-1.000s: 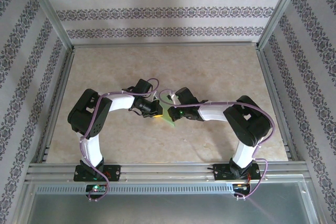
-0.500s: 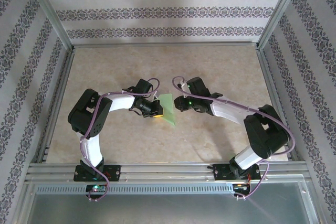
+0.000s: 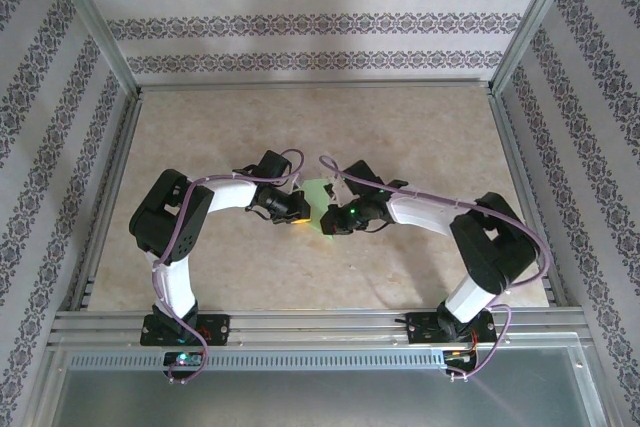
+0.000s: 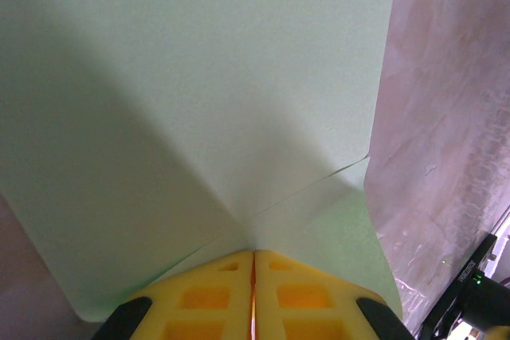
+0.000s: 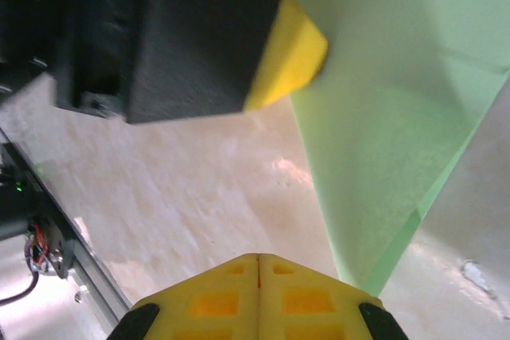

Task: Fold a paper plane with a square sheet of paper (fold left side to right side)
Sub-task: Third fold the triangle at the center of the table.

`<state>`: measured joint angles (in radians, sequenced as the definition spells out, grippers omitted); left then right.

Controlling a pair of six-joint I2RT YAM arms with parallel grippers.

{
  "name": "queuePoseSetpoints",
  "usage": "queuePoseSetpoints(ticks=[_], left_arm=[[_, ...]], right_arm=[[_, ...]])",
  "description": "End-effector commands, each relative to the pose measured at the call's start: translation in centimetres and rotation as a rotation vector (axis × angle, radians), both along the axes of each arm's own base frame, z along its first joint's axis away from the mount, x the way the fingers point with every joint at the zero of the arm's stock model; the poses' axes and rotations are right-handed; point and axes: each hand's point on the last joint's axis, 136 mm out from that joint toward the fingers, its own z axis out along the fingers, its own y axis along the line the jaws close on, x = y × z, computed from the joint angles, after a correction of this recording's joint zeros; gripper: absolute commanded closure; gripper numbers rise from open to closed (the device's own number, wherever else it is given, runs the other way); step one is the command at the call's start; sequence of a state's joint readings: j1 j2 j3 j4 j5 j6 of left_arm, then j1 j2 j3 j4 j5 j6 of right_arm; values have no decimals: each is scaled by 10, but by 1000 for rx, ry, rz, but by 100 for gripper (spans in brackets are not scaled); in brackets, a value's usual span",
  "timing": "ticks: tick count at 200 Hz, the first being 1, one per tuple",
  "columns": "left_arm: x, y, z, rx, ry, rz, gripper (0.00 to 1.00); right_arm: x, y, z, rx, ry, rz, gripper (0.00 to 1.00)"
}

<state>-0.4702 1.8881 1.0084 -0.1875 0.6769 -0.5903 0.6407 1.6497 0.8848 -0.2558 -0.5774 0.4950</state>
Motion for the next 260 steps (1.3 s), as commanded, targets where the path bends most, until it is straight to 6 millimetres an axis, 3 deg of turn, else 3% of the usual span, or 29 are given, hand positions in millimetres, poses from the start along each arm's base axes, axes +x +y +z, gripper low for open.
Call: queuePoseSetpoints(ticks=[1,108,260], left_arm=[[-17,14,-27,103,76,2,90],[-13,12,-24,101,68,-2,90],[-14,13,-24,105,69,0,90]], right_arm=[[-1,5,-5,-20,39,11,100],[5,-5,-32,-133,42,16,100],[-1,-14,-48,-190,61,24,100]])
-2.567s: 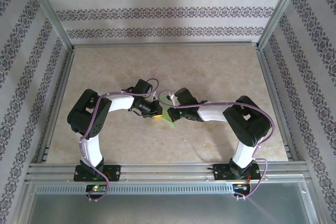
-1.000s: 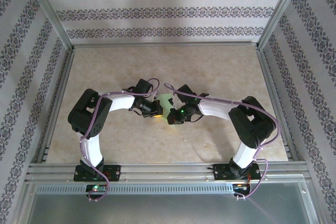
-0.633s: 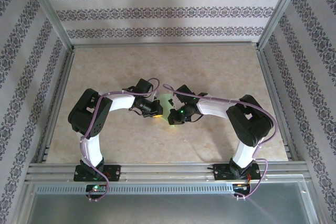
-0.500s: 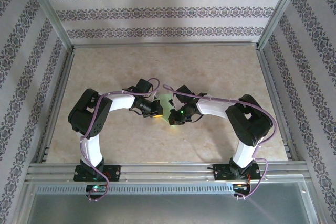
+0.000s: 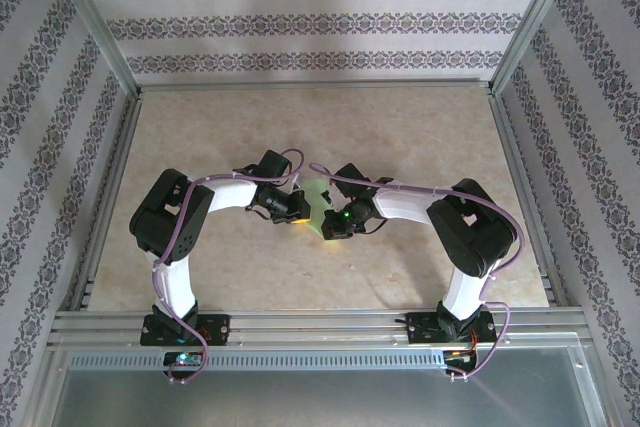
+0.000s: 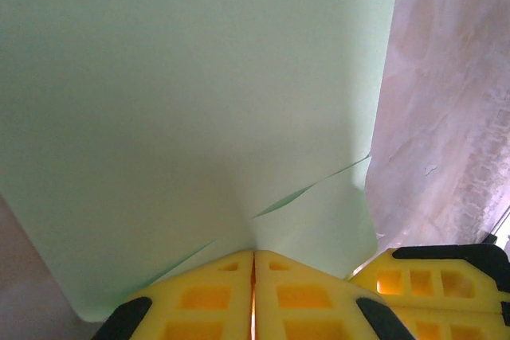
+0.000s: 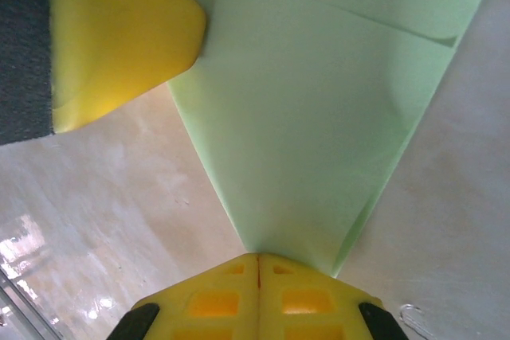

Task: Fold a paper plane with a square sheet of paper (fold left side to right side)
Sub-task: Third fold the triangle at the center of the table.

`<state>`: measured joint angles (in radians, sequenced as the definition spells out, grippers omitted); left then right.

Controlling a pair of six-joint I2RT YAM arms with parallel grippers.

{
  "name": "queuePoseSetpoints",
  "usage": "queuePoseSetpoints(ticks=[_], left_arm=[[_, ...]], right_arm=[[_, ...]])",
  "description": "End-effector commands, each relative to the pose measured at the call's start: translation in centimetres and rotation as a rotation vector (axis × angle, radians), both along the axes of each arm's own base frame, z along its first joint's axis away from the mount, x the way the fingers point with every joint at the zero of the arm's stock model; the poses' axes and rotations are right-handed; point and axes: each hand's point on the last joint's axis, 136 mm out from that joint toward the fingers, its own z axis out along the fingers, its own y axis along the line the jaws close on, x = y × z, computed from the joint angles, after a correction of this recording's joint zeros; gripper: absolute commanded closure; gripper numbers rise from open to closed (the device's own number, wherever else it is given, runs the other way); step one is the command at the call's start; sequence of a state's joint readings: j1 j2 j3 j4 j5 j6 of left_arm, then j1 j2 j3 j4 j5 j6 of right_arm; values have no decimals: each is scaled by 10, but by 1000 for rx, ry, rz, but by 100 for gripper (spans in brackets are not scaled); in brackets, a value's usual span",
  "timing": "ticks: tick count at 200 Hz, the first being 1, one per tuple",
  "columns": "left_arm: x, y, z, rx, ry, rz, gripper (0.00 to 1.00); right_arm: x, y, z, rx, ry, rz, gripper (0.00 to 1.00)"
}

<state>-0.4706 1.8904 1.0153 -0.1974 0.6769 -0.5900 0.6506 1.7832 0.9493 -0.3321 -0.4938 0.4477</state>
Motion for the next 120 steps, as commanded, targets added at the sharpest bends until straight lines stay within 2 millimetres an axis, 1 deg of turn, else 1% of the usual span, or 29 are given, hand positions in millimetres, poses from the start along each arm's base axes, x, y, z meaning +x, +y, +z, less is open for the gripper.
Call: queuePoseSetpoints(ticks=[1,27,44,67,90,102,120], left_arm=[[-13,13,-24,102,65,1,90],[-12,11,-22,91,60,4,90],[-7,8,-14,68,38,12,87],[4,0,8,10,-19,26,82],[12,-7,32,-52,-86,38,81],[10,-7,41,-75,-110,36,82],[-1,-4,45,-99,-132,22,86]], right_arm=[[-5,-6,-9,-43,21,9,100],[-11,-12,-18,-68,41,10,100],[-15,-19,-25,-89,63,4,100],[-20,-27,-33,-111,89,-8,100],[-23,-33,-38,-132,100,-10,100],[-25,-34,-39,-141,105,-9,100],[-25,-36,-41,-150,105,-13,100]])
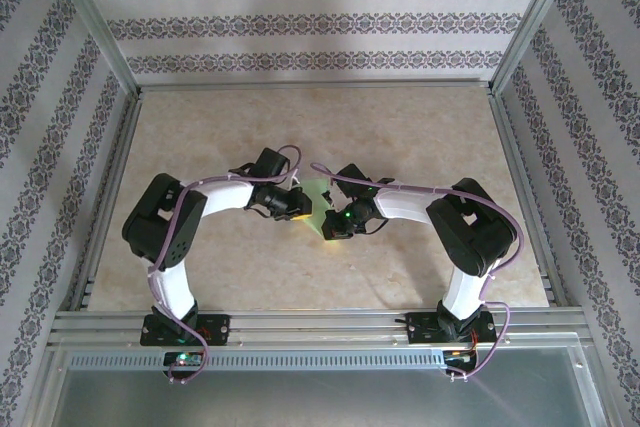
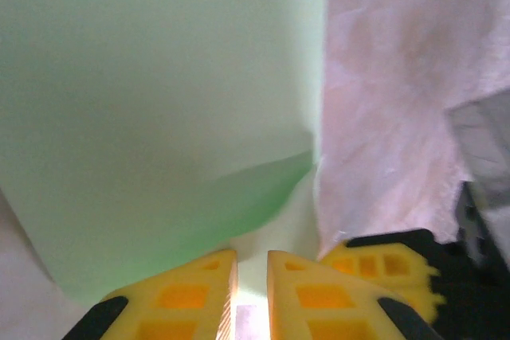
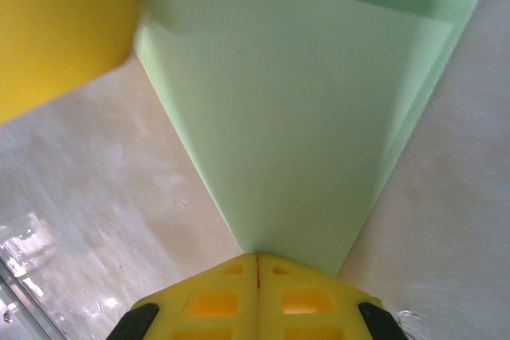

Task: Fold a paper plane with a square sheet of paper (fold left side to right side)
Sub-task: Third fold the triangle at the center of the table.

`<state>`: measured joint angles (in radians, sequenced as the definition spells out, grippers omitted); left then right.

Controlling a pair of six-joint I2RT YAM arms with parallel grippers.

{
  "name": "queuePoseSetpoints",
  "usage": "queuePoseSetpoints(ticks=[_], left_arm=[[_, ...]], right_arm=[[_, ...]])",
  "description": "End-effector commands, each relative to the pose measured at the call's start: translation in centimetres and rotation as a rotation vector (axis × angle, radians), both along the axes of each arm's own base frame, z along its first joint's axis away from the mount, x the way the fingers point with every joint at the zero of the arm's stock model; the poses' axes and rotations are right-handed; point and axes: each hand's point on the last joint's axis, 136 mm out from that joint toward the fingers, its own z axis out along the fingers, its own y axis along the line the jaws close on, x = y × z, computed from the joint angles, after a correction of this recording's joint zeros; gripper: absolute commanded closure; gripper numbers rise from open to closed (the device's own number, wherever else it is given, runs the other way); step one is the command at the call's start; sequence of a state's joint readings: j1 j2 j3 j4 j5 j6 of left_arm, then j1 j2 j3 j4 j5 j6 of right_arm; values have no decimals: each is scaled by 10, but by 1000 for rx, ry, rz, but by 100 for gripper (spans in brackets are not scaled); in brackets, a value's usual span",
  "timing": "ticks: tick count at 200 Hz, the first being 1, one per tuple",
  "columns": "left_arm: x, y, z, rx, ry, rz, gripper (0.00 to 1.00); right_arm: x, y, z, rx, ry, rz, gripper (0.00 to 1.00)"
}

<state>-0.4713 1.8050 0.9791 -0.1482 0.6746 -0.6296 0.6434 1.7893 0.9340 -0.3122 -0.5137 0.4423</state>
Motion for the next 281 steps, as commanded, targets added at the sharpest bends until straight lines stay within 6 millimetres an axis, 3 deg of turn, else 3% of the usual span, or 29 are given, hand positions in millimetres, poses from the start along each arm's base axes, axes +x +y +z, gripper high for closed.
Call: queuePoseSetpoints(ticks=[1,39,109,193,281], left_arm=[[-5,-2,19,-54,-71,-8,86],[-28,-6,15,-121,-79,-77,92],[-31,-29,1,-112,-74,-191,96],[-30,-29,-9,-85,-64,-210,96],[-24,-15,-40,27,-60,-175,97]], right_arm=[[-24,-36,-38,-166,96,-15,100],[-23,-41,-41,-201,94,-19,100],[-24,-46,-47,-244,89,-20,100],[-23,-42,-49,-251,93,-9,100],[-29,-51,-52,-298,103,18,100]])
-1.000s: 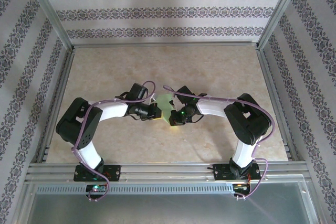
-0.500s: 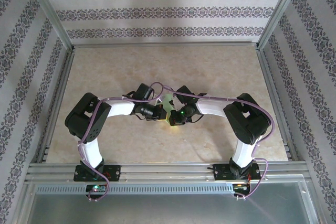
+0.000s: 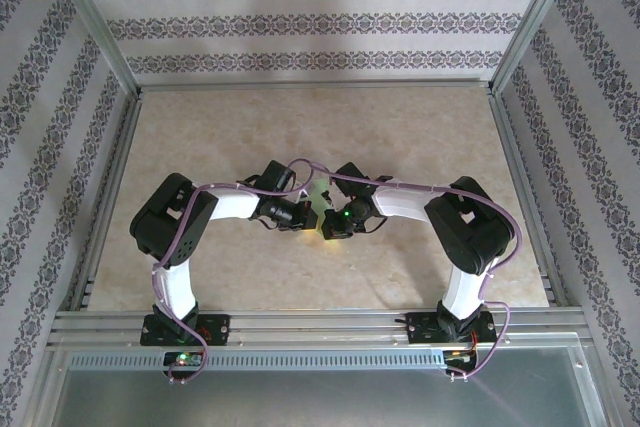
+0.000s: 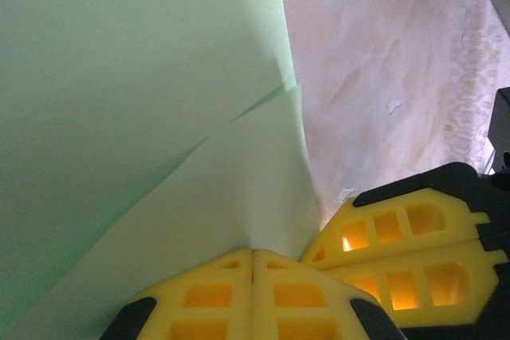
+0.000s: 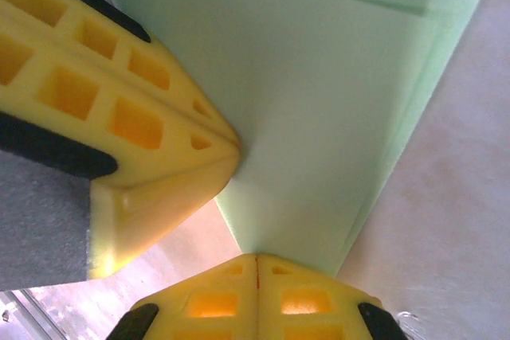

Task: Fold a paper plane with a square sheet of paper (fold left side to right side)
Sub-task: Third fold the triangle at the center of the table.

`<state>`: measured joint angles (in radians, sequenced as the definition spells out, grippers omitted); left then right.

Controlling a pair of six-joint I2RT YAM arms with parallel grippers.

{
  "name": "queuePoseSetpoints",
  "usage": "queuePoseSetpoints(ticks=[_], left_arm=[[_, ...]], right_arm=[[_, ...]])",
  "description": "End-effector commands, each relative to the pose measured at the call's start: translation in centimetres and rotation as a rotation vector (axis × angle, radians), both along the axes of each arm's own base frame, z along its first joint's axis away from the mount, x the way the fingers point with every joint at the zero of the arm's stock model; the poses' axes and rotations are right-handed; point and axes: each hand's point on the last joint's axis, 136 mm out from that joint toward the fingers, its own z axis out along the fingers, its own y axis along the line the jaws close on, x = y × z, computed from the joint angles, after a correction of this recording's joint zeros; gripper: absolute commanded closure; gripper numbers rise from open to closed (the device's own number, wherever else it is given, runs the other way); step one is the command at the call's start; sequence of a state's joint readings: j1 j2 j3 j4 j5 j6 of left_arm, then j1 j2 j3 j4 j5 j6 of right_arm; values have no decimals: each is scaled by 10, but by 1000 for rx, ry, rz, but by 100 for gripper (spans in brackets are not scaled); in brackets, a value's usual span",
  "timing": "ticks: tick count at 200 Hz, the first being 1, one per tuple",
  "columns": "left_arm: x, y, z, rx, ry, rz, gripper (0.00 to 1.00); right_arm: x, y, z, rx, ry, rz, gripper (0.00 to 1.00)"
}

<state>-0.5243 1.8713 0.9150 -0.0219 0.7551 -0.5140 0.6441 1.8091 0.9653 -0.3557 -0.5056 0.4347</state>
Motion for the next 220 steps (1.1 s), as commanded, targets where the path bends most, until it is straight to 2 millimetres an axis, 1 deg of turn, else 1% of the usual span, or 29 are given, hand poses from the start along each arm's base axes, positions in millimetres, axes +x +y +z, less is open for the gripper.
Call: queuePoseSetpoints(ticks=[1,37,69,96,177,206,220], left_arm=[[3,7,-17,80,-21,1,97],[6,14,-24,124,-33,21,97],[10,18,-25,133,-42,33,97],[16,27,-25,139,-48,52,97],[37,64,-25,145,-67,132,97],[44,84,-25,173,-77,159,97],[50,93,-22,173,-87,179,97]], right_arm=[[-30,-50,-50,-274,86,15,100],[-32,-54,-52,-291,91,21,100],[-34,-54,-53,-292,97,24,100],[-34,-55,-53,-292,96,25,100],[-34,-53,-52,-286,96,24,100],[-34,-53,-51,-286,94,20,100],[-34,-53,-51,-283,94,19,100]])
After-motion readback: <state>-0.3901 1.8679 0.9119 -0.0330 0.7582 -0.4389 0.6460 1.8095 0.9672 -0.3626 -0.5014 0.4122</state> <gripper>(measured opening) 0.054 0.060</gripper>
